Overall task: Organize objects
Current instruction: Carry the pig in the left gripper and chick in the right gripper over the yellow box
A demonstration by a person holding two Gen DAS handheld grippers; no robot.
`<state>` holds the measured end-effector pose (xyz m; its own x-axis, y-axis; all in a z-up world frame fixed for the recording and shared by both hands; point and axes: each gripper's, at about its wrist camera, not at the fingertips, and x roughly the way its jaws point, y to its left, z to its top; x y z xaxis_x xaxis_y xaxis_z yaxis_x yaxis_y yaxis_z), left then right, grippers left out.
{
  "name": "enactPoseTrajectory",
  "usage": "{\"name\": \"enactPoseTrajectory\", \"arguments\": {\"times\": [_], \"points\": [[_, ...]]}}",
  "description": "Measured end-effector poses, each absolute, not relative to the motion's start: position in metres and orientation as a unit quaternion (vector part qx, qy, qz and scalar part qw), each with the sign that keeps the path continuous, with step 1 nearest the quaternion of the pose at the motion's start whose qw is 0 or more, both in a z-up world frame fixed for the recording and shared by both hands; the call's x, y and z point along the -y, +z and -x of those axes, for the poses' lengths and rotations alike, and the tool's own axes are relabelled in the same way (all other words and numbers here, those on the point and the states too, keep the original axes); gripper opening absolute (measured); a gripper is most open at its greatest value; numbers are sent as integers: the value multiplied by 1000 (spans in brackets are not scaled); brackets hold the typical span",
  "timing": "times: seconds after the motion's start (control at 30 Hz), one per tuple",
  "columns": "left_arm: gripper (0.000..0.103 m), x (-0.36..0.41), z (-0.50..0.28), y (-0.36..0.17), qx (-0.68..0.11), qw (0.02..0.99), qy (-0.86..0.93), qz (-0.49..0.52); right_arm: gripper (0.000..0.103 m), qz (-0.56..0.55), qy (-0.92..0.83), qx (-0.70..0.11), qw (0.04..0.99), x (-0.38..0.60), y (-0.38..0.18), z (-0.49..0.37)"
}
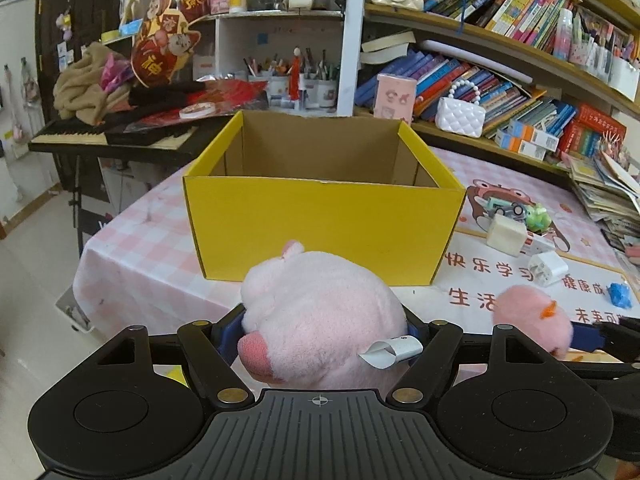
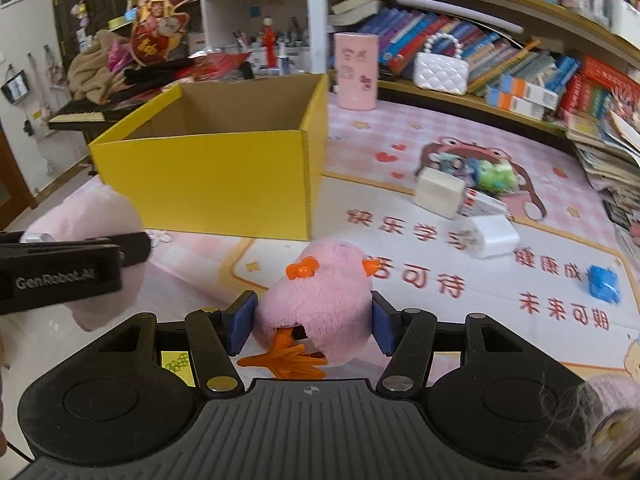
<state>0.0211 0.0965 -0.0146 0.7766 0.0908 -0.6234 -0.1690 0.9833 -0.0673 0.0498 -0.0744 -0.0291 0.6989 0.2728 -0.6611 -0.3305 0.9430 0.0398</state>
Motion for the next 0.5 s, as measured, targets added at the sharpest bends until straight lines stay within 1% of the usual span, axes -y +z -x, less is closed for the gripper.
{"name": "enactPoseTrajectory", "arguments": {"times": [0.5], "points": [[75, -131, -4, -7, -313, 945, 77, 55, 56, 35, 164, -350, 921, 37, -21, -42]]}}
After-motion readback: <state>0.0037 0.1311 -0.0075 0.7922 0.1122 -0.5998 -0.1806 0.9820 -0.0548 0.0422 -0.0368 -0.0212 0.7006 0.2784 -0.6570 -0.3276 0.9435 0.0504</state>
